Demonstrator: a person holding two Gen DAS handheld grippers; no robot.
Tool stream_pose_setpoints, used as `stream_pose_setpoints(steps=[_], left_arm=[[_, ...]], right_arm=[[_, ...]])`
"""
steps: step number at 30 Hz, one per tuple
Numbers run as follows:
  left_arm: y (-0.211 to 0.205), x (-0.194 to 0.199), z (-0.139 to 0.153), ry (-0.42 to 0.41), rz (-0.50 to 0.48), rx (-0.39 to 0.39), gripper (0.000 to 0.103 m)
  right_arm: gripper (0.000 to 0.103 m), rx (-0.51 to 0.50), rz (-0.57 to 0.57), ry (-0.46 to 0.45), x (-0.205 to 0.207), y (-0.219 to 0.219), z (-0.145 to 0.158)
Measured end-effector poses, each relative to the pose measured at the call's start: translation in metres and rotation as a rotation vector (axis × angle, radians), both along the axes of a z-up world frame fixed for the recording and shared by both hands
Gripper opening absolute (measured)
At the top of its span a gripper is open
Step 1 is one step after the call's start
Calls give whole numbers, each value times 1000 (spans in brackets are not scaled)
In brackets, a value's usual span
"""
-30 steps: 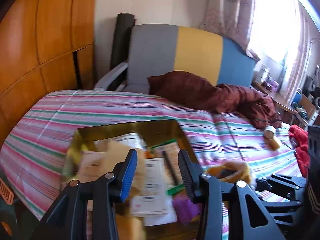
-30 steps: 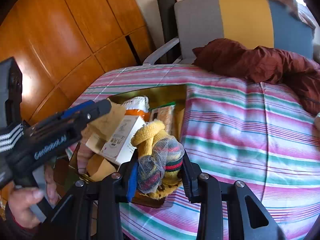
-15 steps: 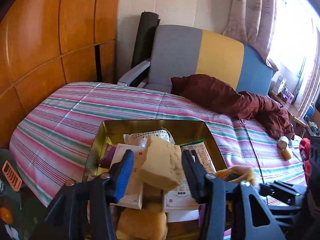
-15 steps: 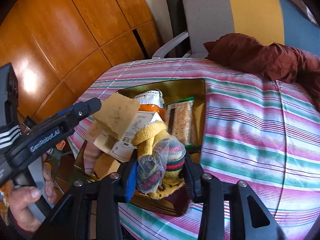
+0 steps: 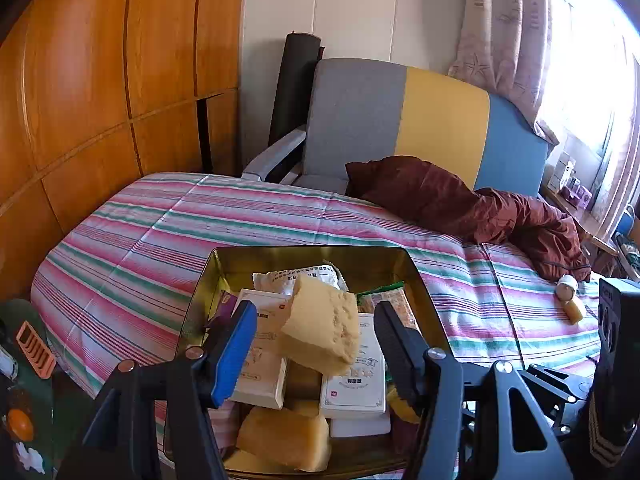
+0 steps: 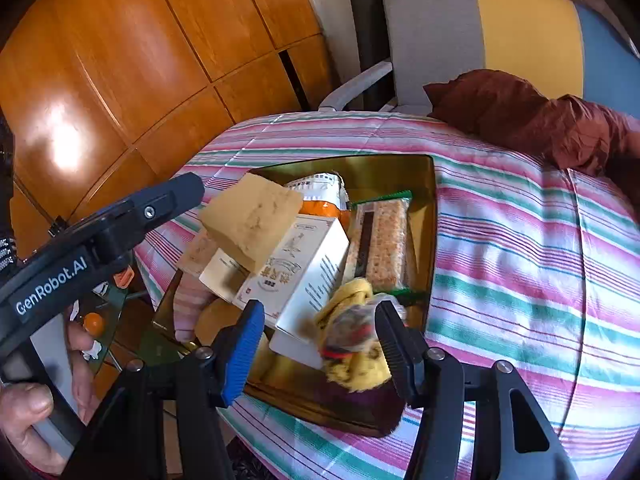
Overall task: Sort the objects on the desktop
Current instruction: 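Carry the purple packet and sock bundle into the gold tray and open both tools, then withdraw both tools from the tray back toward the last items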
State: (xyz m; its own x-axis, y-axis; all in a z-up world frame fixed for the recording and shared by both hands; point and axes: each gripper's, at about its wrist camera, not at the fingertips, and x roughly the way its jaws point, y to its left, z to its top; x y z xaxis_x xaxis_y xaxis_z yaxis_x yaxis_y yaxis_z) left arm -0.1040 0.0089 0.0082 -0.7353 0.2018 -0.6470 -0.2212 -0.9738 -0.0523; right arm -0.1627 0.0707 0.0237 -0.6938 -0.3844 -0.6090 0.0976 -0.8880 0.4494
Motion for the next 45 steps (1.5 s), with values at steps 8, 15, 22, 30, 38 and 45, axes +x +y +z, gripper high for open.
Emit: stream_pose_setpoints(steps=[8,15,22,30,38,45], left_arm=[[10,9,4,9,-25,-2,62],[28,14,10,20,-70,-10,62],[56,19,15,40,-134,-51,62],[91,24,22,65,-225,-65,63],[132,26,21,70,-317,-77,78],[167,25,16,57,-381,-85,78]], right_arm=[[59,9,-62,11,18,21,3],[61,36,-147,28,38,52,9],[61,60,-262,20,61,102,10],[63,70,-400,-1,90,166,10],[68,78,-530,-35,119,231,10],[70,81,-626,-69,140,282,6]])
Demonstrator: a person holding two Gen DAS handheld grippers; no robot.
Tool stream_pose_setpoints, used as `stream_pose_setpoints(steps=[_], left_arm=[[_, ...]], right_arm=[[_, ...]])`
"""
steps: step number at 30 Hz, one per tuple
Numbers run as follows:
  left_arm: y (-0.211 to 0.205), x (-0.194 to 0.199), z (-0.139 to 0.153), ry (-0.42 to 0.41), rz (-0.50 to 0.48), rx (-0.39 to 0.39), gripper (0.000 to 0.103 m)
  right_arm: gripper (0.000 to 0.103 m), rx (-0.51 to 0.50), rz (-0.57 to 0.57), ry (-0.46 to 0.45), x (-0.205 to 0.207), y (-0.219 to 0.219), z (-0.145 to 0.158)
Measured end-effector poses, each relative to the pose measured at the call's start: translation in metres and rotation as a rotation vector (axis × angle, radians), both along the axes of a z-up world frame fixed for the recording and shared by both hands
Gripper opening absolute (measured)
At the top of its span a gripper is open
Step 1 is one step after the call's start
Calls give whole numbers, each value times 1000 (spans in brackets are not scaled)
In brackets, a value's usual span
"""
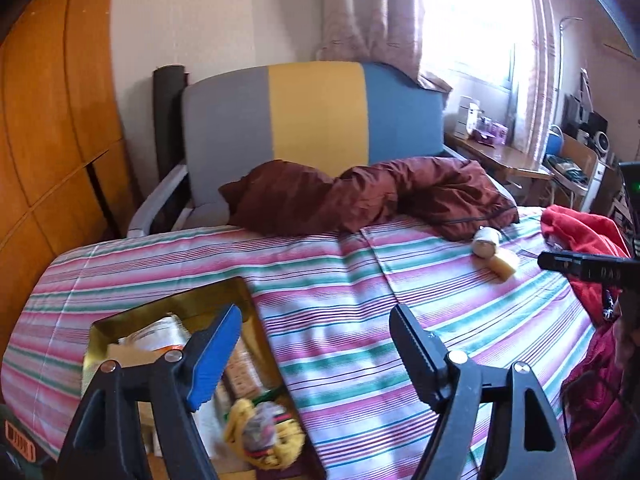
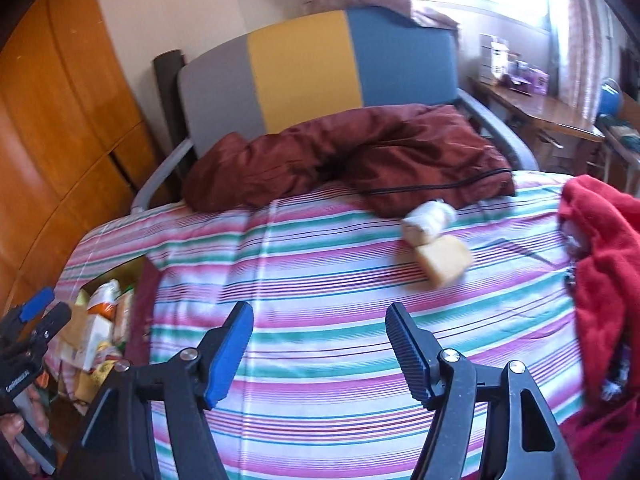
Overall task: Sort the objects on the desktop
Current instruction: 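Withdraw both tools from the tray back toward the last items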
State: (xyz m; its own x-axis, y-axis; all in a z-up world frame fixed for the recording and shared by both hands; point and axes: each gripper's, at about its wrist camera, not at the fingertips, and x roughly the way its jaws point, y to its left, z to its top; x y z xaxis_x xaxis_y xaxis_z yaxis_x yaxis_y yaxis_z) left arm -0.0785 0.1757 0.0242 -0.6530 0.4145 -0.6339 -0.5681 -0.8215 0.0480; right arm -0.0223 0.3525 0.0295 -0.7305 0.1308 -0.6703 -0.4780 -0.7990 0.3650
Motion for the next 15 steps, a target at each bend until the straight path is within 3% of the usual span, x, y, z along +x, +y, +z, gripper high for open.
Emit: stream_pose_setpoints(steps=[15], left_arm=[[80,-12,-31,-82,-110,-51,78]], right_arm=[[76,-96,-139,-86,1,98,-41]])
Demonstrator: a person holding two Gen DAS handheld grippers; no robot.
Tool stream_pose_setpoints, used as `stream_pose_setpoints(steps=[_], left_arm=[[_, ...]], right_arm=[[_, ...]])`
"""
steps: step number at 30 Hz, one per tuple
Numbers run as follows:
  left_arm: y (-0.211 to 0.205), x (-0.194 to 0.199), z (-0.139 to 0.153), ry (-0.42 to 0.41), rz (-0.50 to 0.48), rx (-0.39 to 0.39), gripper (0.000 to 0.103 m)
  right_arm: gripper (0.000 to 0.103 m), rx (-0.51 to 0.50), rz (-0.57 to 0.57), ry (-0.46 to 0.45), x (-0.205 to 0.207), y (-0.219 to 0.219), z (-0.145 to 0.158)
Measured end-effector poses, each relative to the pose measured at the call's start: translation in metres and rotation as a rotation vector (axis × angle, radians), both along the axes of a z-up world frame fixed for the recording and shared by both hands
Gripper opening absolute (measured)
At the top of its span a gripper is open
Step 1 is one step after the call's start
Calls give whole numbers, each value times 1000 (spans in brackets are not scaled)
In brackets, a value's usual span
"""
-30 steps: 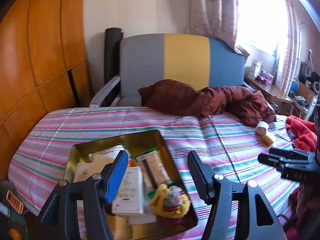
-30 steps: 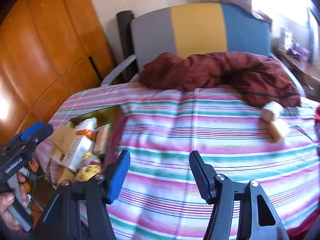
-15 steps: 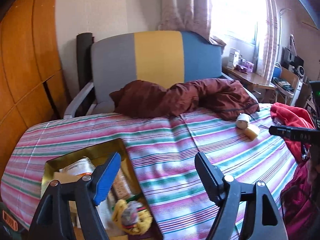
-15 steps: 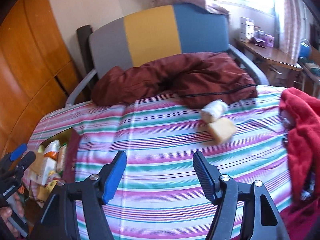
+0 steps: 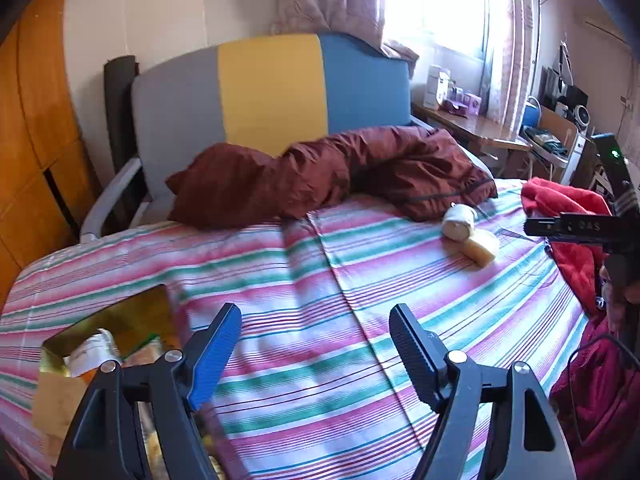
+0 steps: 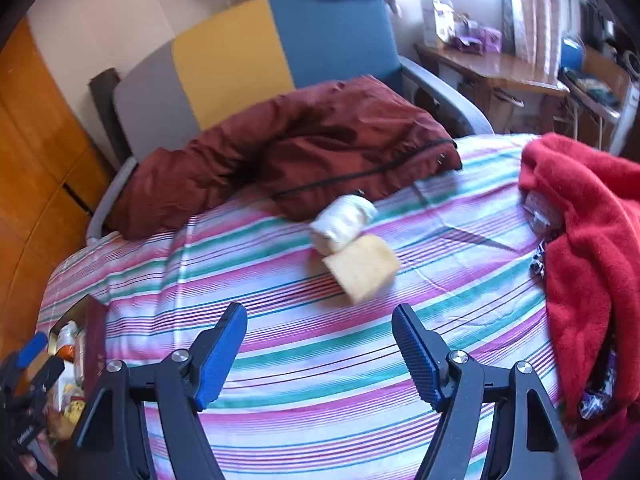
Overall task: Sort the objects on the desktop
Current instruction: 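Withdraw both tools from the tray back toward the last items, then grasp the white rolled sock with the left tool while the right tool grasps the yellow foam sponge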
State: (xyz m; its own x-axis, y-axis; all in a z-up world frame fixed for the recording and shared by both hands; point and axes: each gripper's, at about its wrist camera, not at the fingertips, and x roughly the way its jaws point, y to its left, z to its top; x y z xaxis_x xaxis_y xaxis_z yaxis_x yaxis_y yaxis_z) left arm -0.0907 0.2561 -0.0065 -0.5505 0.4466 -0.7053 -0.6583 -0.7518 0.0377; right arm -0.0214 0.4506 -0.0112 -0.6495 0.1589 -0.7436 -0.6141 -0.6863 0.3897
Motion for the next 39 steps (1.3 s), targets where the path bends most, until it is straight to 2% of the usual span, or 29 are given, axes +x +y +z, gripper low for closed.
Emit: stream_pose_setpoints(steps=[12,21,27,30,34,39], left_arm=[[54,-7,-30,-45,-60,-62,77],[94,-23,-43,-77,-91,-68,77],[126,-39,-47,-71,-125,-77,77],[143,-46,-51,-90,-161,-73,77],[163,-58,-57,-139,-203,-58,77],[183,-66,-61,-160,-237,-43,77]], right_arm=[[76,-96,-35,-33,-25,43,-40],[76,-138,-40,-67,-59,59,-67],[76,-107,-48,-133,-78,67,-84],[77,-58,-37,-184,-86,70,-91],[80,-53,-27,-192,-91,77,-98],[77,-56,-35,-184,-91,82,-100]])
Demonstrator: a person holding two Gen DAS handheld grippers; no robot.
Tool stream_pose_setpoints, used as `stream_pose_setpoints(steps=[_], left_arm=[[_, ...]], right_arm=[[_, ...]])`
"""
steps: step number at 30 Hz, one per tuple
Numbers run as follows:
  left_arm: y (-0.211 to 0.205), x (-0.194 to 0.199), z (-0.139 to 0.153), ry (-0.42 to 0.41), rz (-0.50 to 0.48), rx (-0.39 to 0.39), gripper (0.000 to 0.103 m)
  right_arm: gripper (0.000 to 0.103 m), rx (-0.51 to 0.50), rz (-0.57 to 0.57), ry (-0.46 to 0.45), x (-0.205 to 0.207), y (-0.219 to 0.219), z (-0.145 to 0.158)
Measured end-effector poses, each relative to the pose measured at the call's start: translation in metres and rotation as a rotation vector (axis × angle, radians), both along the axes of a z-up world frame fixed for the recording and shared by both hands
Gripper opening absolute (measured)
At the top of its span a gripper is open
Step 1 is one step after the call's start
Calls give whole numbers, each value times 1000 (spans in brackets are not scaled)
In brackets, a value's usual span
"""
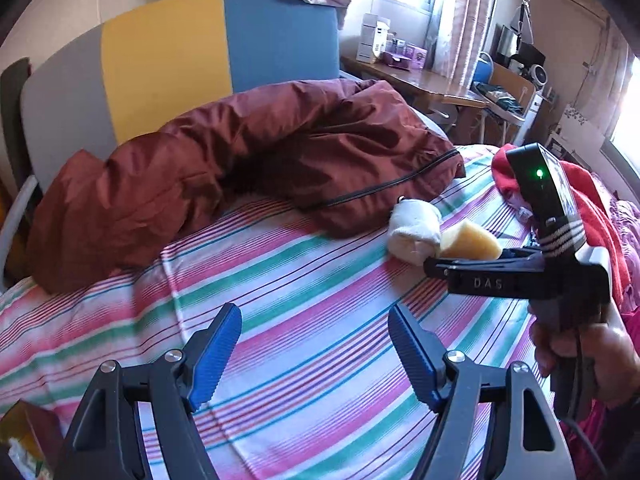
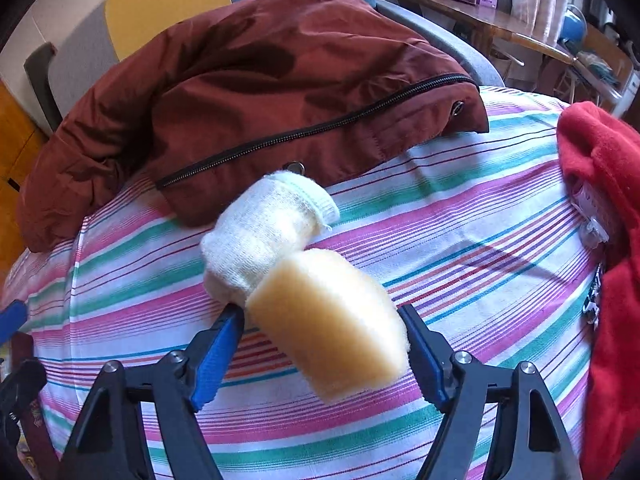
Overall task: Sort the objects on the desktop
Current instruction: 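Grasp the white rolled sock with the left tool while the right tool grasps the yellow foam sponge, then carry the white sock and yellow foam sponge into the gold tray and open both tools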
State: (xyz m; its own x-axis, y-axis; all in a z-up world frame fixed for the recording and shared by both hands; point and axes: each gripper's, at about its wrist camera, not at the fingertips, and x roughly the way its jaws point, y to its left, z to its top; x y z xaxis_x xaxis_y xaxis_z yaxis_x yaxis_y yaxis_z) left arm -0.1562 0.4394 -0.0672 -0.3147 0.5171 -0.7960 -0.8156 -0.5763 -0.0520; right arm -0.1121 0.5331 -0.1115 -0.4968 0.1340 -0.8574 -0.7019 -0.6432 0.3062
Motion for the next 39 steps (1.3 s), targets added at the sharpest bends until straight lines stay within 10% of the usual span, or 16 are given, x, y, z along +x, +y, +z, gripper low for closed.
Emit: stream_pose_setpoints(steps=[4,23,39], left_arm=[[13,-6,-4,-35,-27,17,76],[131,12,-46,5,-335,-40,76],[145,22,-66,52,-309,-77,56]], right_arm=[[44,-21,-25,10,6,7,3],[42,56,-126,44,35,36,45],[42,37,-146,57,46,35,48]])
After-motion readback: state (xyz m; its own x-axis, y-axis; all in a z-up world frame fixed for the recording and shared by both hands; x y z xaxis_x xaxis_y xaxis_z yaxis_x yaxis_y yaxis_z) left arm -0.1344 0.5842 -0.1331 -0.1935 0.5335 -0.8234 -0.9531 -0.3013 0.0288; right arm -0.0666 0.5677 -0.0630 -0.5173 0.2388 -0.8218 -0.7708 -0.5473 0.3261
